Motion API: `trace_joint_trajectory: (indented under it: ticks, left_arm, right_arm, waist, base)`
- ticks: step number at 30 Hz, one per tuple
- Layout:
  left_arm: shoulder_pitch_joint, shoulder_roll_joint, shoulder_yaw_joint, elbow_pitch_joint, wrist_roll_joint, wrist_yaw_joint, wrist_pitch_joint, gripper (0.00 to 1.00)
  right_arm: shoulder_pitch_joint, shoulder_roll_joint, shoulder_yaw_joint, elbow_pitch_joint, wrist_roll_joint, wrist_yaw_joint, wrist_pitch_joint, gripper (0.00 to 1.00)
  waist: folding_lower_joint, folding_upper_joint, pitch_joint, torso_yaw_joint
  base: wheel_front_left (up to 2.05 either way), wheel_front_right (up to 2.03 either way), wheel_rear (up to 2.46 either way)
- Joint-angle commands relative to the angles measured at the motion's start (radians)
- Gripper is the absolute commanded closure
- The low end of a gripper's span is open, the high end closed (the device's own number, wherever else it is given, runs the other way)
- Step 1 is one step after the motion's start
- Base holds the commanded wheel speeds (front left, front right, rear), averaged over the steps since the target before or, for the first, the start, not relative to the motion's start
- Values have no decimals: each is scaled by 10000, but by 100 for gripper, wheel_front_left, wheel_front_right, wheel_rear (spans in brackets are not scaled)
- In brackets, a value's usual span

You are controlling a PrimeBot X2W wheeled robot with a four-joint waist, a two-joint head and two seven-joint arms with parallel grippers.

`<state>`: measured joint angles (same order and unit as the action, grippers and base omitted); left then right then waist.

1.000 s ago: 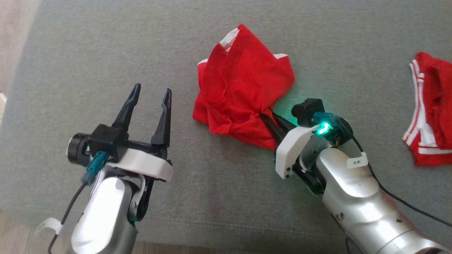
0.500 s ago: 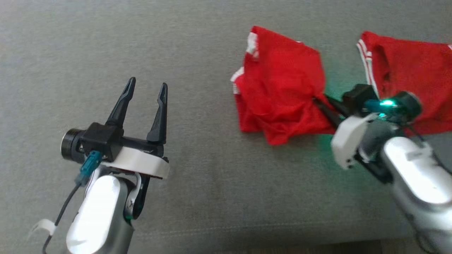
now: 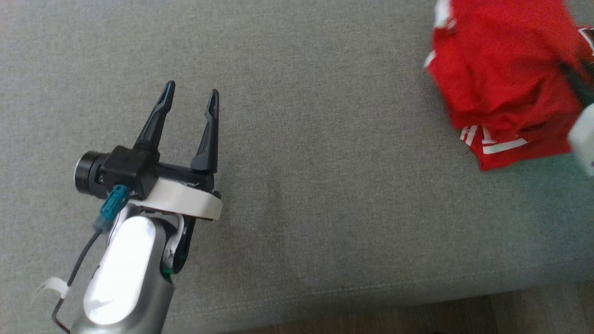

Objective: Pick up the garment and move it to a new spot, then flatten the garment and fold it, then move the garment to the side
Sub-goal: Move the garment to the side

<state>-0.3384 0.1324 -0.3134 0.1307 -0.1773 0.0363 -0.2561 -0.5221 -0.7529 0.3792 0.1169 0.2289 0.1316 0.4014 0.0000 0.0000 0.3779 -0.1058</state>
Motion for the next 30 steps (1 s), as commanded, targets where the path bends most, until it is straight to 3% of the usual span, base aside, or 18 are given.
trace_joint_trajectory:
  ticks: [1, 6, 15, 16, 17, 18, 26, 30]
  left_arm:
    - [-328, 199, 269, -357, 102, 24, -56, 0]
    - [-450, 244, 277, -381, 111, 9, -57, 0]
    - [-771, 247, 187, -309, 111, -36, -57, 0]
    - [-792, 248, 179, -304, 111, -36, -57, 0]
    - [-804, 241, 166, -295, 113, -31, -57, 0]
    - [-804, 233, 152, -286, 115, -22, -57, 0]
    - [-598, 288, 155, -153, 35, 6, -57, 0]
    - [-327, 314, 235, -86, -50, 71, -57, 0]
  right_arm:
    - [17, -505, -225, -326, 40, -9, 106, 100]
    - [379, -724, -1095, 132, 332, -9, 489, 100]
    - [505, 526, -1791, 1967, 823, -9, -113, 100]
    - [473, 660, -1844, 2142, 824, -9, -222, 94]
    - [426, 784, -1914, 2296, 807, -9, -366, 59]
    - [383, 903, -1987, 2455, 791, -9, -487, 0]
    - [443, 1682, -3290, 2842, 621, -9, -1545, 0]
    - [1044, 2387, -4266, 1867, 497, -9, -1923, 0]
  waist:
    - [0, 0, 112, 12]
    - [0, 0, 316, -18]
    - [0, 0, 542, -16]
    - [0, 0, 552, -17]
    - [0, 0, 554, -18]
    - [0, 0, 542, -23]
    - [0, 0, 134, -89]
    - [0, 0, -282, -133]
  base:
    - [0, 0, 0]
    - [0, 0, 0]
    - [0, 0, 0]
    - [0, 0, 0]
    - [0, 0, 0]
    - [0, 0, 0]
    - [0, 0, 0]
    - [0, 0, 0]
